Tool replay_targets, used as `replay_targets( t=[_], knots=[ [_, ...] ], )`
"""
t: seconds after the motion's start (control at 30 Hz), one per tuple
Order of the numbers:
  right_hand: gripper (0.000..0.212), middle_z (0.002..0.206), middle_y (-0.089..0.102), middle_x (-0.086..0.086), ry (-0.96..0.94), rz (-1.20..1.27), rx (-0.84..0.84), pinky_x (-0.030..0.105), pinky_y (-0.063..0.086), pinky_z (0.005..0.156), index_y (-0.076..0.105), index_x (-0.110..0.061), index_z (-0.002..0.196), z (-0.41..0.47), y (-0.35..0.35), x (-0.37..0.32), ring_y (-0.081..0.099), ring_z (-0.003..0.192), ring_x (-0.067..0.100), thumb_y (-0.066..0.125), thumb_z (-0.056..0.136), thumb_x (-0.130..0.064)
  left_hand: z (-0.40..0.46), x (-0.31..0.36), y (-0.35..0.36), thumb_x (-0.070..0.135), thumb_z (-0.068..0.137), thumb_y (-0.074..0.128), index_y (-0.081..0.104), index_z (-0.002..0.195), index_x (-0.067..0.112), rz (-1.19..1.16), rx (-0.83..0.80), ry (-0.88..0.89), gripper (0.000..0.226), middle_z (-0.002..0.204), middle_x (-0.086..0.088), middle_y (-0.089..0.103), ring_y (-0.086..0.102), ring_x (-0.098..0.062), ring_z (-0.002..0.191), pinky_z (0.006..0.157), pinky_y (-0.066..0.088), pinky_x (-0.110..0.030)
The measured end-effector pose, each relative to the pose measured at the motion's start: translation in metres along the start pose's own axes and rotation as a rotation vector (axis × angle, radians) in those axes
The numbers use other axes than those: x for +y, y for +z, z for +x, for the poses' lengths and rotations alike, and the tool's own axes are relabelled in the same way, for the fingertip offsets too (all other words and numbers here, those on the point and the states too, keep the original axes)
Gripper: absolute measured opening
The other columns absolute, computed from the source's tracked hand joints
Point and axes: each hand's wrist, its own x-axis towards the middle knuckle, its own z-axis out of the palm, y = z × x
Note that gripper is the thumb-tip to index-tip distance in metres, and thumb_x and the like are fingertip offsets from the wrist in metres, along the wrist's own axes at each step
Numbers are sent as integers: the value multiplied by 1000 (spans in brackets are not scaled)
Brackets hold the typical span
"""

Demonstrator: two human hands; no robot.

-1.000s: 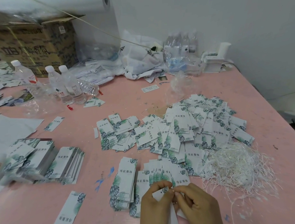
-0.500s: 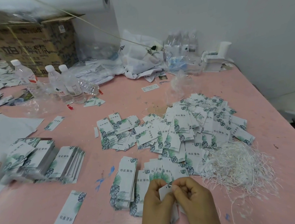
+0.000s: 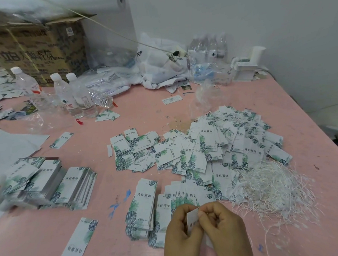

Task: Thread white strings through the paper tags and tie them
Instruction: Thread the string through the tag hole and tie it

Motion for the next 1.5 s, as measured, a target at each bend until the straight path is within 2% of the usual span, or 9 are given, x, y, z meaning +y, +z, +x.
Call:
replay_targets(
  t=[0.2,0.47,0.67,0.8,1.03,1.13,1.23,1.33,1.5],
  knots=[
    [31,63,60,13,55,60,11,17,43,54,69,-41,75,2,-4,6,47,49,3,78,78,-11,8,7,-5,23,57,59,79,72,5,-246,-33,-235,31,72,-22,63,53,-28,70,61,40,-30],
    [35,64,65,12,97,78,-56,15,45,54,71,-41,68,2,-9,1,51,50,5,78,78,-9,13,-1,-9,2,61,87,78,78,1,-219,23,-135,19,81,-28,72,68,-31,74,71,59,-35],
    [23,55,61,9,155,152,-124,18,44,54,74,-25,65,1,-13,-5,50,51,8,78,77,-6,8,-4,-5,8,72,77,76,74,9,-59,84,42,2,67,-13,70,62,-16,62,60,50,-24],
    [21,56,65,6,191,174,-177,13,44,53,74,-19,67,3,-13,-7,53,50,5,75,79,-1,7,-4,-1,15,75,63,68,67,14,34,135,114,10,58,-6,63,54,-12,55,53,44,-22],
    [17,69,70,2,293,203,-266,12,48,63,77,-20,75,6,-29,-1,62,63,3,75,79,-3,19,-3,-9,2,100,43,66,57,20,-236,224,-40,52,64,-11,65,51,-12,47,48,43,-25],
    [20,77,69,10,317,172,-336,17,51,72,78,-21,79,5,-39,4,62,68,7,73,81,-2,24,0,-13,0,102,38,58,69,10,-392,286,-79,39,69,-16,68,52,-12,45,41,43,-21],
    [21,73,70,2,356,174,-404,12,44,55,78,-18,80,3,-47,7,59,56,4,71,82,1,26,1,-14,2,103,34,47,80,5,-453,302,-97,27,68,-19,68,54,-14,43,39,45,-20],
    [19,68,68,3,394,172,-452,21,42,48,77,-17,82,4,-54,8,54,50,14,70,84,1,27,6,-15,5,105,32,45,83,5,-476,312,-100,26,66,-23,67,53,-17,41,37,44,-22],
    [11,60,67,0,416,118,-526,21,45,50,74,-10,91,7,-67,5,57,50,11,70,86,-2,27,10,-15,8,106,31,45,86,7,-481,323,-90,24,63,-22,66,52,-16,38,33,40,-22]
  ],
)
